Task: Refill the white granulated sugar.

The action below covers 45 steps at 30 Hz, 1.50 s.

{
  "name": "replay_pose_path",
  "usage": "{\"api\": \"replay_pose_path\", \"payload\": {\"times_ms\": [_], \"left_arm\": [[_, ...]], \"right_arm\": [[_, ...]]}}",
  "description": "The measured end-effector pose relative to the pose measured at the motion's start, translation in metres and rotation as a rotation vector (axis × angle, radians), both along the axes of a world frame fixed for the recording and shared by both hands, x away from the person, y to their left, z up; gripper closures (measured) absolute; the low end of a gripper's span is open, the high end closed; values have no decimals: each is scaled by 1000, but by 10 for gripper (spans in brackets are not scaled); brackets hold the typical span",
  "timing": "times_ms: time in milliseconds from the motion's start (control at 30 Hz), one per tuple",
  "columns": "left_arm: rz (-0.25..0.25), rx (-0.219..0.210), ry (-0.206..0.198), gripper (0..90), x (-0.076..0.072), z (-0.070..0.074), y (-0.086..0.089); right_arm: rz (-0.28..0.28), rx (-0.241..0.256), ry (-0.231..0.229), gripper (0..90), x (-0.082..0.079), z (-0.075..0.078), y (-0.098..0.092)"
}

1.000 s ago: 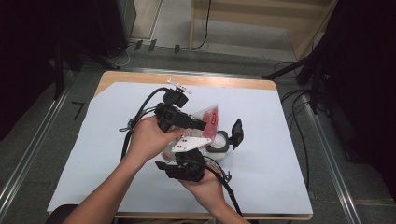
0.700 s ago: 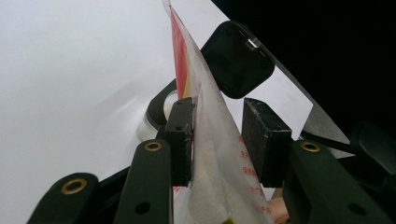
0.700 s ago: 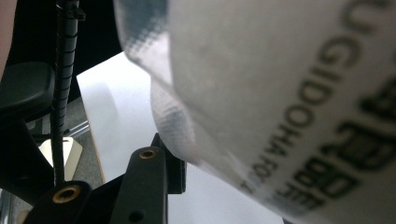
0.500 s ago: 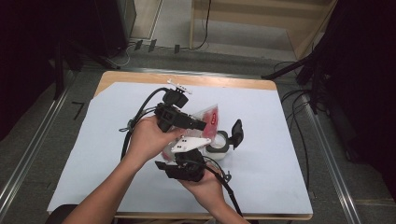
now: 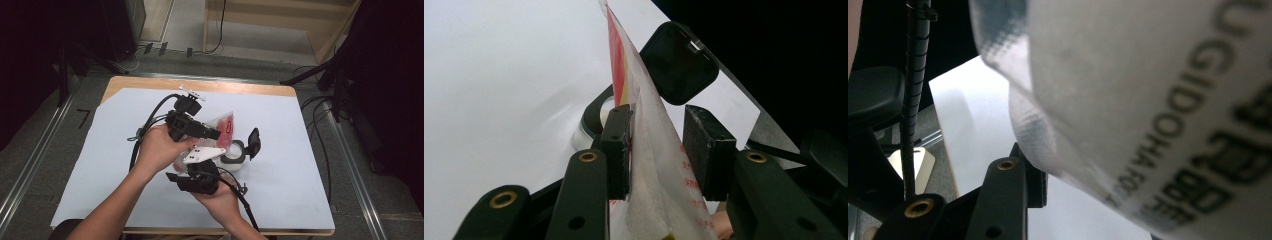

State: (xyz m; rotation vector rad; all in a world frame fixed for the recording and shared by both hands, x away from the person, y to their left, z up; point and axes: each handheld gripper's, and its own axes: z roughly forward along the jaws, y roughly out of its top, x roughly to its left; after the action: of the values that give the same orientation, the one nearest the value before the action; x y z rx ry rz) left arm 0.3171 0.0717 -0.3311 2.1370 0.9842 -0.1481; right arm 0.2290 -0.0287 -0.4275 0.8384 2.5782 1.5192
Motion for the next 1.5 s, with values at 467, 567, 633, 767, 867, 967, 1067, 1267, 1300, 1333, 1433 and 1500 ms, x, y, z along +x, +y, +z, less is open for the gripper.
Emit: {"api": "replay_pose_path", "payload": {"times_ms": [467,567,633,767,867,967,1067,1267,1300,1333,1433,1500], "left_arm": [[-3,4,4,650,2,1,-1],[-3,4,4,651,2,1,-1],[-3,4,4,651,1,1,-1],[0,5,4,652,0,1,-2],[1,6,5,652,1,1,-2],[0,7,3,652,1,1,-1],[0,7,4,652,1,1,-1],[-2,6,8,652,1,1,-1],[-5,5,4,652,1,1,-1],[-4,2,5,652,2,1,-1],[-2,2,8,652,2,1,-1],[-3,2,8,653,2,1,-1]], "right_arm": [[1,-1,8,642,1,1,-1],[0,-1,7,642,1,1,-1],[0,-1,8,642,1,1,-1],[0,-1,7,641,1,1,-1],[-3,0,11,642,1,1,0],[-5,1,11,641,1,1,0],[-6,2,11,641,0,1,0],[-5,1,10,641,1,1,0],[-5,1,10,641,0,1,0],[-5,1,10,641,1,1,0],[-5,1,10,642,1,2,0],[-4,1,10,642,1,1,0]]}}
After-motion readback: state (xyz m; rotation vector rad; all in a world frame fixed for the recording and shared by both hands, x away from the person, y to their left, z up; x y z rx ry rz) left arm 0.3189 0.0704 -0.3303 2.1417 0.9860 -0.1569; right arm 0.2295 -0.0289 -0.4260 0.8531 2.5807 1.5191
